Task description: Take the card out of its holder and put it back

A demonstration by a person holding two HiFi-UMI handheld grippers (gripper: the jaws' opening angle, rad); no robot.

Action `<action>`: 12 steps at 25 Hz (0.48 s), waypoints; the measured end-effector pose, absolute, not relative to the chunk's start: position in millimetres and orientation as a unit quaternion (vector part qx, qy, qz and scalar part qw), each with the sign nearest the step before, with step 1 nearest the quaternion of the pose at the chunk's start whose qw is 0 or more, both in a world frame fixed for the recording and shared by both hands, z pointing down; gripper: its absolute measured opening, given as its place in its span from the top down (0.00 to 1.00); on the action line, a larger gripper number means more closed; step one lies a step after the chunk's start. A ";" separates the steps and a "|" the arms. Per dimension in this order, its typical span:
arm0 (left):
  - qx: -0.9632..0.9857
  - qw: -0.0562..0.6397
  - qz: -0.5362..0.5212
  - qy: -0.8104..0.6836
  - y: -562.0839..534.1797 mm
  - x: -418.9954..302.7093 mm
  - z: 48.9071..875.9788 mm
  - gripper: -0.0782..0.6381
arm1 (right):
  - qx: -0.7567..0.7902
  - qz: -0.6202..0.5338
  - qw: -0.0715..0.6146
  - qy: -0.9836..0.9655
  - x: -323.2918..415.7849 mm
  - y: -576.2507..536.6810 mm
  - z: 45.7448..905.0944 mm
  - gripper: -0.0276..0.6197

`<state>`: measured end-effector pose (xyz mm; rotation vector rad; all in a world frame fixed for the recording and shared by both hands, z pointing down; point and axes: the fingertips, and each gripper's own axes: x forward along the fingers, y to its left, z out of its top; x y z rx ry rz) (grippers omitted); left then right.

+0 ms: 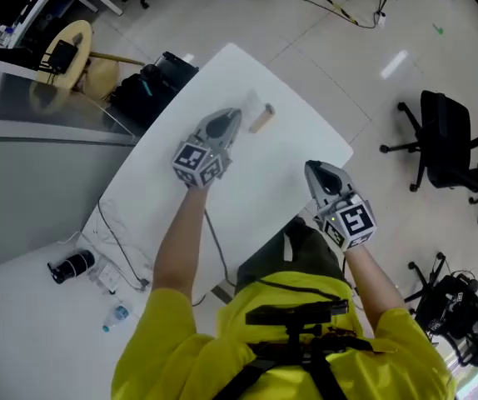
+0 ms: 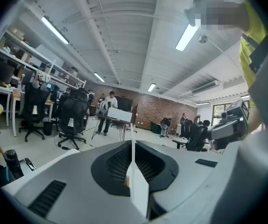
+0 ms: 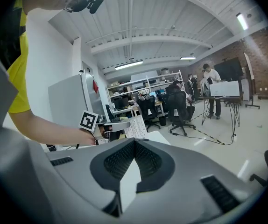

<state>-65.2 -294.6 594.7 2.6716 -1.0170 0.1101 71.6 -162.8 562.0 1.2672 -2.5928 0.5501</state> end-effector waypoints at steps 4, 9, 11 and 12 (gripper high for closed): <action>0.931 0.134 0.044 -0.337 -305.7 -55.1 624.0 0.87 | 0.424 0.201 0.102 -0.877 66.2 -162.4 583.0 0.95; 0.937 0.122 0.055 -0.322 -313.0 -48.3 638.3 0.87 | 0.404 0.213 0.115 -0.882 57.7 -147.8 598.5 0.95; 0.939 0.120 0.061 -0.317 -314.5 -45.9 643.7 0.87 | 0.403 0.221 0.119 -0.880 58.4 -143.7 605.5 0.95; 0.939 0.119 0.061 -0.316 -315.3 -45.9 645.3 0.87 | 0.404 0.224 0.120 -0.879 58.8 -142.3 608.0 0.95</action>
